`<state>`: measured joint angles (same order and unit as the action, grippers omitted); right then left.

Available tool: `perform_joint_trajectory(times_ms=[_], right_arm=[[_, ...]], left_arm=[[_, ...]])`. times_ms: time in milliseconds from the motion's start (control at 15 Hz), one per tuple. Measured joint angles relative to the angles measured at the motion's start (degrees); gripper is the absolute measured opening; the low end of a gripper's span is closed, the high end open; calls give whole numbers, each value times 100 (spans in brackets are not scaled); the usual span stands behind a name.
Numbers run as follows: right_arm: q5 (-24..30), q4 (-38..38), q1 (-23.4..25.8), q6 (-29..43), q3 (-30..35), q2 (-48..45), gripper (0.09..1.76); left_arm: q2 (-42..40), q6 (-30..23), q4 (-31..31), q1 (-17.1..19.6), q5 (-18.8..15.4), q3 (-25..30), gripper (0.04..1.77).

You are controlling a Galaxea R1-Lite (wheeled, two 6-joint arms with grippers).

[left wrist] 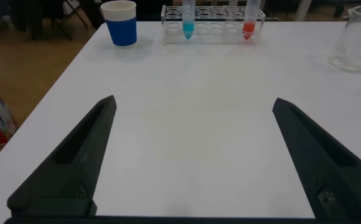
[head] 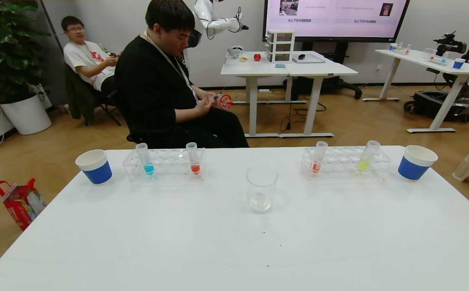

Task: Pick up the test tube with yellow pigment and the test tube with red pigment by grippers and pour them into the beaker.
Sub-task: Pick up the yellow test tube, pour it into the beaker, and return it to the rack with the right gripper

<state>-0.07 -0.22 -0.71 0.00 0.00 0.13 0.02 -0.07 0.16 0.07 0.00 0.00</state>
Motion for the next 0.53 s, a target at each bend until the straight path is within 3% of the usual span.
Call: perform_joint_trajectory(times_ms=[200,533], right_arm=[[-17,-79,38,5,-189,-2,174],[-152,-195,-52,38,-1295,855,174]], left_arm=[[0,2,2,0,-2,0,175],[0,0,2,0,0,0,175]])
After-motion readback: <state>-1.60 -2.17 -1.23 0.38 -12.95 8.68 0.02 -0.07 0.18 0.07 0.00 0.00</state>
